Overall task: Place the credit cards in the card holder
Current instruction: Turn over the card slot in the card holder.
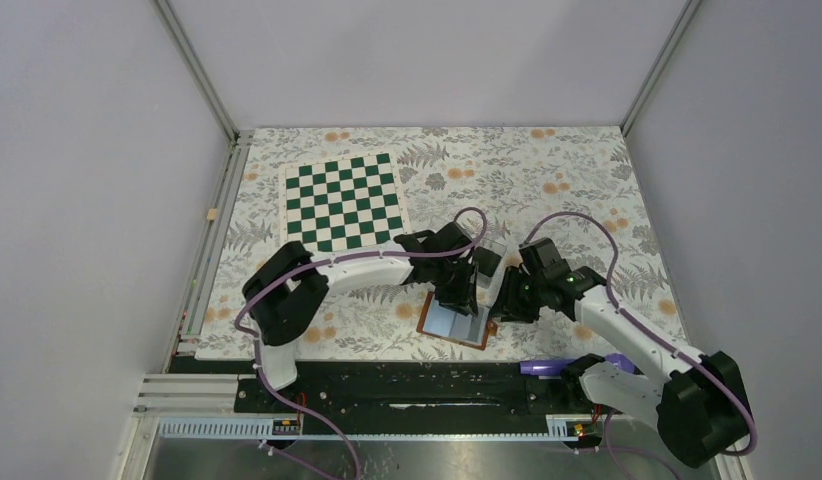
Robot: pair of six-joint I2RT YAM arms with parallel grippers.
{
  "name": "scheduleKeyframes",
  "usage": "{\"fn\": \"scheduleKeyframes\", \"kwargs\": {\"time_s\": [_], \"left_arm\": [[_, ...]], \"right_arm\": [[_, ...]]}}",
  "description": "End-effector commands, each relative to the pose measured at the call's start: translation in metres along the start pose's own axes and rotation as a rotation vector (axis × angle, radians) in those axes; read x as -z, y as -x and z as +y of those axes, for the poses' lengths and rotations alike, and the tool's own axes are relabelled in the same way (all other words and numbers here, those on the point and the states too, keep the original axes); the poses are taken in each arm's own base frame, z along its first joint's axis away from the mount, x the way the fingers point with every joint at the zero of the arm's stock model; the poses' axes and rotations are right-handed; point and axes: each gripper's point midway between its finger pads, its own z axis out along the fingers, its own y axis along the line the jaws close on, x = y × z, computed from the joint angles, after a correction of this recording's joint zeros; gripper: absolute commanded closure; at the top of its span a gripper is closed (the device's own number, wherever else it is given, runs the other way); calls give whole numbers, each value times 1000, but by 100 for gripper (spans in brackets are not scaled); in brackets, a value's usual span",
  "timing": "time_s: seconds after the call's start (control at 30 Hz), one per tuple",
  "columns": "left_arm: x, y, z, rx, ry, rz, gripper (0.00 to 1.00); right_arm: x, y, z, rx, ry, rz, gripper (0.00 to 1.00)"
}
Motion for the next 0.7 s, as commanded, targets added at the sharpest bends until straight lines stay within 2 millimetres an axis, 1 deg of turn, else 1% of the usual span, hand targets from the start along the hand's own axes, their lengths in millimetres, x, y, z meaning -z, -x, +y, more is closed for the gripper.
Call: {"fn": "scheduleKeyframes", "kwargs": {"time_s": [0.0, 0.1, 0.17, 0.23, 0.3, 0.4, 0.47, 0.53, 0.67], "left_arm": [[-23, -8, -24, 1, -143, 70, 71], [-35, -9, -24, -8, -164, 85, 71], [-34, -5, -34, -29, -220, 60, 70], [-25, 2, -46, -62, -276, 17, 70], [-12, 13, -57, -98, -323, -45, 70], [15, 36, -67, -124, -389, -159, 70], [34, 56, -65, -119, -421, -231, 70], [50, 77, -58, -88, -447, -285, 70], [75, 121, -30, -35, -411, -351, 70]], "right_arm": [[22, 19, -10, -20, -22, -93, 59], [30, 25, -14, -31, -25, -116, 58], [34, 29, -13, -27, -25, -122, 57], [36, 33, -11, -21, -23, -124, 55], [38, 38, -7, -11, -15, -127, 51], [42, 49, 1, 0, -3, -130, 44], [44, 58, 7, 5, 10, -127, 39], [45, 68, 13, 3, 22, -120, 36], [45, 91, 24, -13, 41, -109, 34]]}}
